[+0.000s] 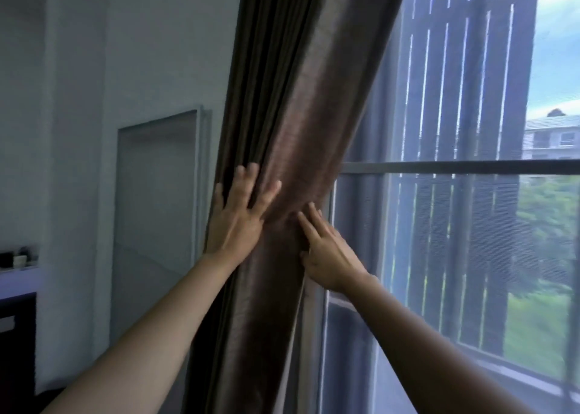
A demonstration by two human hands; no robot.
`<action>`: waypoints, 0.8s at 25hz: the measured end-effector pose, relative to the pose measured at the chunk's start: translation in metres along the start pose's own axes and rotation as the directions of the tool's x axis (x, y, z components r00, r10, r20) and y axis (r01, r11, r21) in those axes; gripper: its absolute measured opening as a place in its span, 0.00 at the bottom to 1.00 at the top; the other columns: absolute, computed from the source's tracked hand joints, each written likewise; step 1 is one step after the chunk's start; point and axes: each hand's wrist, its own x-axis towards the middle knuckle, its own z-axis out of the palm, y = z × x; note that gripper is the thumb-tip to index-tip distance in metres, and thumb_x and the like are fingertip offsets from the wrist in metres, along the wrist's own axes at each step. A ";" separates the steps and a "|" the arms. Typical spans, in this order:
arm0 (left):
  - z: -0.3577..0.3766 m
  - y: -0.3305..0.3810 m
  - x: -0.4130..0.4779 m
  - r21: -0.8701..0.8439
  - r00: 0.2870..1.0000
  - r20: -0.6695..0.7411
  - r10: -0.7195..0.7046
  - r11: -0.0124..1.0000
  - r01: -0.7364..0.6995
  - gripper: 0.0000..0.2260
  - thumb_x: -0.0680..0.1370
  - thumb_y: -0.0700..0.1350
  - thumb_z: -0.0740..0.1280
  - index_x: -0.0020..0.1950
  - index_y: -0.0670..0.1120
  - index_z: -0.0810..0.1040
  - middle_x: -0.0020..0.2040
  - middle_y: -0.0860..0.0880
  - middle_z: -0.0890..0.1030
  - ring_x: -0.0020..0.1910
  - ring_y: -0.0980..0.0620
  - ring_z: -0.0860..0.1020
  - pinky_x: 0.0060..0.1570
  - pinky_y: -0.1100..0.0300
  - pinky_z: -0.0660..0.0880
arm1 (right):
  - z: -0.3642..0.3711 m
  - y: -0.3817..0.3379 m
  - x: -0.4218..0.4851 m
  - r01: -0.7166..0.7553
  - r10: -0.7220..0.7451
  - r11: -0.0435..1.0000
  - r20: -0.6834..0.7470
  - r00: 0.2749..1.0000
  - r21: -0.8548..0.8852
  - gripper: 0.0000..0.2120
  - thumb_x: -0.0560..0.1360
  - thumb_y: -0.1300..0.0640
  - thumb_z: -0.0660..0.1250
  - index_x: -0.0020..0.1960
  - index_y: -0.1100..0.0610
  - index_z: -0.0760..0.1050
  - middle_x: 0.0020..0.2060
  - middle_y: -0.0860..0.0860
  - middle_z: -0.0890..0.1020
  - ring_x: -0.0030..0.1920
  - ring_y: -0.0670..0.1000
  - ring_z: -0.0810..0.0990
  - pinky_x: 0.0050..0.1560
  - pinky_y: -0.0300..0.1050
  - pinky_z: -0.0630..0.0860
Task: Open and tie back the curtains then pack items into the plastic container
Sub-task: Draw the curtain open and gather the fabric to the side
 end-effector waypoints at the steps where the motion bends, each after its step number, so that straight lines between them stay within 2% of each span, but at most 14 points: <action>1: -0.002 0.009 0.002 0.080 0.990 0.027 0.139 0.987 -0.140 0.36 0.68 0.39 0.71 0.74 0.50 0.62 0.78 0.45 0.52 0.77 0.44 0.49 0.69 0.41 0.54 | -0.014 0.004 -0.011 -0.012 0.009 0.999 -0.050 0.999 -0.051 0.35 0.75 0.58 0.60 0.77 0.56 0.48 0.77 0.56 0.45 0.77 0.55 0.45 0.76 0.50 0.49; 2: -0.005 0.022 0.004 0.136 0.969 0.067 0.238 0.960 -0.245 0.34 0.67 0.39 0.70 0.73 0.48 0.65 0.77 0.46 0.58 0.76 0.46 0.54 0.70 0.44 0.54 | -0.030 0.009 -0.024 -0.025 0.017 0.994 -0.083 0.996 -0.103 0.34 0.76 0.57 0.60 0.77 0.56 0.48 0.77 0.55 0.45 0.77 0.54 0.44 0.76 0.49 0.46; 3: -0.011 0.040 0.006 0.171 0.954 0.097 0.285 0.939 -0.298 0.30 0.67 0.39 0.70 0.70 0.46 0.71 0.73 0.45 0.67 0.74 0.46 0.62 0.70 0.46 0.56 | -0.046 0.015 -0.040 -0.035 0.020 0.988 -0.101 0.995 -0.153 0.33 0.77 0.55 0.59 0.77 0.55 0.47 0.77 0.54 0.44 0.77 0.53 0.43 0.75 0.48 0.44; 5: -0.028 0.085 0.015 0.165 0.954 0.064 0.292 0.940 -0.299 0.20 0.70 0.39 0.62 0.62 0.42 0.78 0.64 0.43 0.77 0.66 0.44 0.73 0.68 0.47 0.62 | -0.082 0.028 -0.076 -0.049 0.022 0.970 -0.117 0.993 -0.237 0.33 0.77 0.53 0.59 0.77 0.55 0.48 0.77 0.54 0.43 0.77 0.53 0.42 0.75 0.49 0.43; 8: -0.063 0.174 0.038 -0.047 0.972 -0.063 0.226 0.972 -0.229 0.22 0.73 0.38 0.55 0.65 0.38 0.75 0.66 0.40 0.76 0.66 0.43 0.74 0.64 0.47 0.69 | -0.142 0.051 -0.140 -0.092 0.041 0.930 -0.149 0.988 -0.356 0.33 0.77 0.51 0.61 0.77 0.56 0.51 0.77 0.56 0.46 0.76 0.54 0.44 0.74 0.50 0.43; 11: -0.099 0.273 0.062 -0.339 0.978 -0.122 0.169 0.919 -0.201 0.24 0.72 0.39 0.54 0.67 0.36 0.71 0.66 0.38 0.74 0.66 0.42 0.73 0.62 0.46 0.71 | -0.206 0.077 -0.216 -0.203 0.117 0.831 -0.193 0.974 -0.518 0.33 0.75 0.52 0.64 0.76 0.57 0.55 0.77 0.58 0.51 0.76 0.58 0.50 0.72 0.51 0.46; 14: -0.130 0.358 0.074 -0.579 0.992 -0.081 0.099 0.805 -0.128 0.26 0.73 0.41 0.52 0.70 0.36 0.68 0.69 0.37 0.71 0.68 0.40 0.71 0.66 0.45 0.66 | -0.260 0.101 -0.293 -0.291 0.201 0.678 -0.211 0.957 -0.676 0.35 0.70 0.52 0.69 0.73 0.58 0.62 0.75 0.60 0.58 0.74 0.61 0.59 0.70 0.57 0.52; 17: -0.157 0.432 0.077 -0.724 0.994 -0.085 0.065 0.682 -0.106 0.25 0.75 0.40 0.54 0.72 0.36 0.65 0.71 0.38 0.68 0.71 0.40 0.67 0.69 0.46 0.61 | -0.303 0.119 -0.365 -0.311 0.286 0.485 -0.188 0.940 -0.818 0.35 0.63 0.52 0.73 0.68 0.59 0.71 0.71 0.60 0.68 0.70 0.61 0.67 0.70 0.59 0.59; 20: -0.188 0.510 0.080 -0.868 0.996 -0.056 0.066 0.491 -0.082 0.24 0.77 0.41 0.54 0.73 0.37 0.64 0.72 0.39 0.66 0.73 0.41 0.63 0.71 0.48 0.58 | -0.338 0.134 -0.431 -0.337 0.391 0.282 -0.213 0.895 -0.898 0.34 0.59 0.50 0.75 0.63 0.60 0.76 0.66 0.59 0.74 0.68 0.59 0.71 0.70 0.56 0.54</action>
